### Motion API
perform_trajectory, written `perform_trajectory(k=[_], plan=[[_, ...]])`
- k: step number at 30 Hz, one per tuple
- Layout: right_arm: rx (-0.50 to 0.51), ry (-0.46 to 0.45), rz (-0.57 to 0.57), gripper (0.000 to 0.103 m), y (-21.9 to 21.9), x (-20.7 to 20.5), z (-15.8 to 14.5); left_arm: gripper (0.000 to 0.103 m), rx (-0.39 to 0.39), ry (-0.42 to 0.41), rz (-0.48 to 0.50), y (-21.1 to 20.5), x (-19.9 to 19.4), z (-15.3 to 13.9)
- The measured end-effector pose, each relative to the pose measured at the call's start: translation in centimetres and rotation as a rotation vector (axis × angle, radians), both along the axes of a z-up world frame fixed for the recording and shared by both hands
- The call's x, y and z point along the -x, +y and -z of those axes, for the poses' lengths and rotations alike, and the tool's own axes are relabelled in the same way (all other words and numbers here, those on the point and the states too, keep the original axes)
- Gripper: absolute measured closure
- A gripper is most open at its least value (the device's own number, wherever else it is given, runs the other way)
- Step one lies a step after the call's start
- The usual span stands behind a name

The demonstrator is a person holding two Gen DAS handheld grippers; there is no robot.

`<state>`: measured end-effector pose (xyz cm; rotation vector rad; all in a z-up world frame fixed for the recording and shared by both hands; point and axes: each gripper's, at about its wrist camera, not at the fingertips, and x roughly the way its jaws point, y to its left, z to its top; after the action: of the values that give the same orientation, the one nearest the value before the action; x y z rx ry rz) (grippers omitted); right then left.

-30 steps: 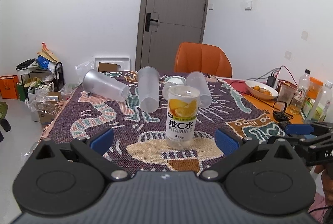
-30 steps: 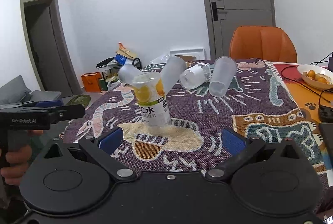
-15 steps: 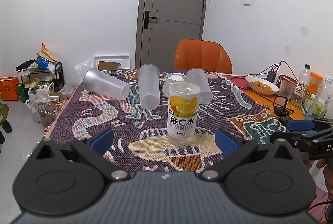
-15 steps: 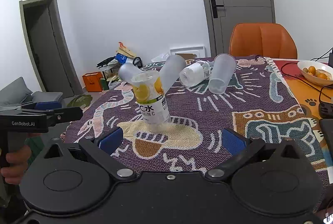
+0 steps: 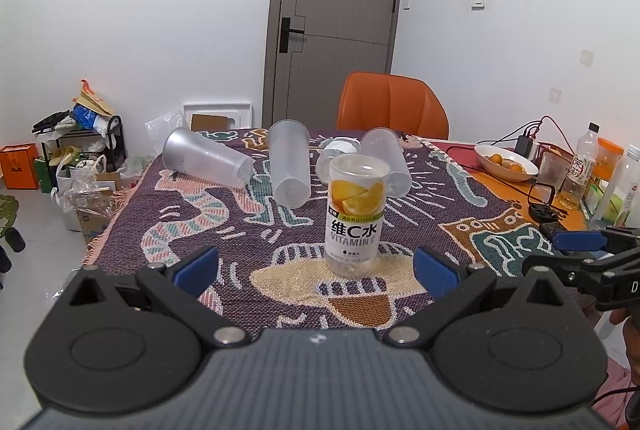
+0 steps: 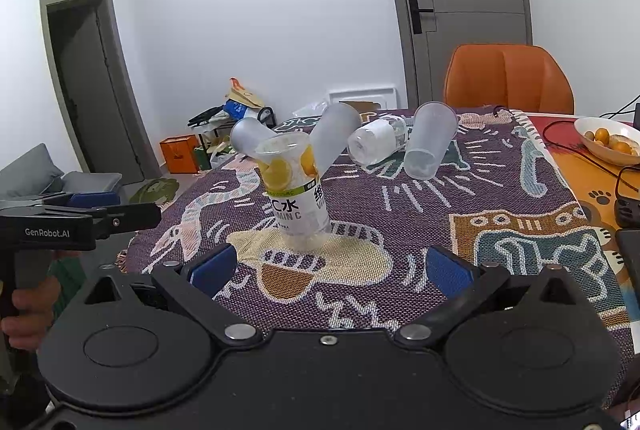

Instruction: Flip cup upright

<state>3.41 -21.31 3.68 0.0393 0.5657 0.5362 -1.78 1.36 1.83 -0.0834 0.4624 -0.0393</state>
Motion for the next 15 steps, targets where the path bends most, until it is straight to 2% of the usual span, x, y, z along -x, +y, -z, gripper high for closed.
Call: perform_trajectory(k=[15], plan=[[0.001,0.002,0.002,0.0,0.01,0.04,0.06,0.0,0.0,0.01,-0.005,0.21,-0.06,-0.01]])
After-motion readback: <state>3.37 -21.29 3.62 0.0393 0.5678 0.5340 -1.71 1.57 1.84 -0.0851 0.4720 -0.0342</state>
